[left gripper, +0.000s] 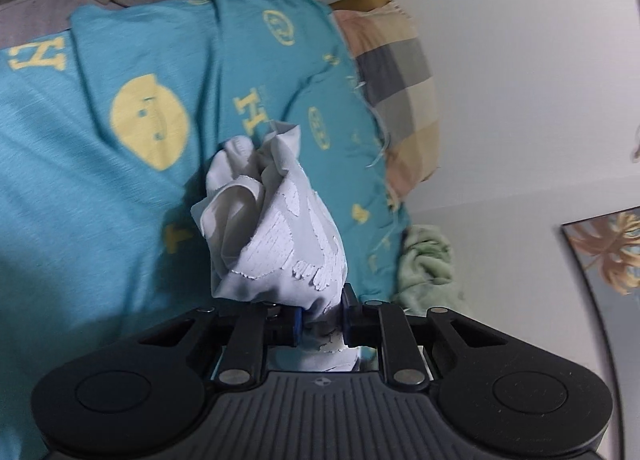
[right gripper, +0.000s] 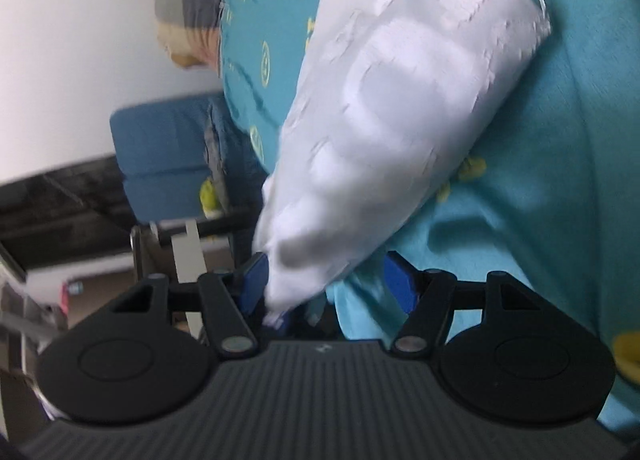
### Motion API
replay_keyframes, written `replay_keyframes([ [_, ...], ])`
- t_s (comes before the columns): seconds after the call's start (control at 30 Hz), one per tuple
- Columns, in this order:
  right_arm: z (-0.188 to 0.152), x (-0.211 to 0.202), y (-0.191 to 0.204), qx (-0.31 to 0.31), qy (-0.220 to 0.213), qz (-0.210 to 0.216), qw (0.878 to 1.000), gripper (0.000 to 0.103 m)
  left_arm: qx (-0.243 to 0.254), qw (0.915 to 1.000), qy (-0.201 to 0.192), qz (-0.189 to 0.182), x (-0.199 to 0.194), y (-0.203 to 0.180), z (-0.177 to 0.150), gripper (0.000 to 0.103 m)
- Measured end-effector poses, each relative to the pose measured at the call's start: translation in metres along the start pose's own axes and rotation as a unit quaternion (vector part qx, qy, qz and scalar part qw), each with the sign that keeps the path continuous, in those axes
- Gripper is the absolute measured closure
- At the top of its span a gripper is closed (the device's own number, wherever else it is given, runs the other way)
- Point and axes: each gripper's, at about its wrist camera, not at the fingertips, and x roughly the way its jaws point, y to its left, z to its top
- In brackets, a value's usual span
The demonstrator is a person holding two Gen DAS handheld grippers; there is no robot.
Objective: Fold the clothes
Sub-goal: 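Grasp the folded T-shirt bundle with both grippers and lift it, then carry the folded T-shirt with both grippers onto the green blanket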
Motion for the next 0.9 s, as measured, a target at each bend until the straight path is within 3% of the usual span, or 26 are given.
replay_keyframes([
  [0.13,0.015,-0.011,-0.010,0.048,-0.055,0.012,0.997,0.036,-0.023,0.9996,0.009,-0.011,0.001,0.006,0.006,0.085],
  [0.27,0.019,-0.021,-0.014,0.053,-0.104,0.001,0.993,0.037,-0.044,0.9988,0.018,-0.011,0.002,0.017,0.008,0.085],
  [0.33,0.019,-0.023,-0.014,0.040,-0.118,-0.012,0.992,0.047,-0.053,0.9983,0.020,-0.009,0.002,0.022,0.009,0.085],
  [0.4,0.017,-0.024,-0.009,0.020,-0.127,-0.019,0.992,0.064,-0.059,0.9980,0.021,-0.011,0.002,0.025,0.009,0.085],
  [0.5,0.012,-0.029,0.003,-0.024,-0.136,-0.023,0.990,0.072,-0.061,0.9978,0.019,-0.017,-0.002,0.026,0.009,0.085],
  [0.7,-0.003,-0.058,0.021,-0.071,-0.145,-0.006,0.987,0.073,-0.052,0.9980,0.015,-0.032,-0.028,0.006,-0.001,0.086],
  [0.9,-0.023,-0.113,0.034,-0.073,-0.154,0.027,0.985,0.073,-0.033,0.9982,0.019,-0.047,-0.060,-0.043,-0.025,0.086],
])
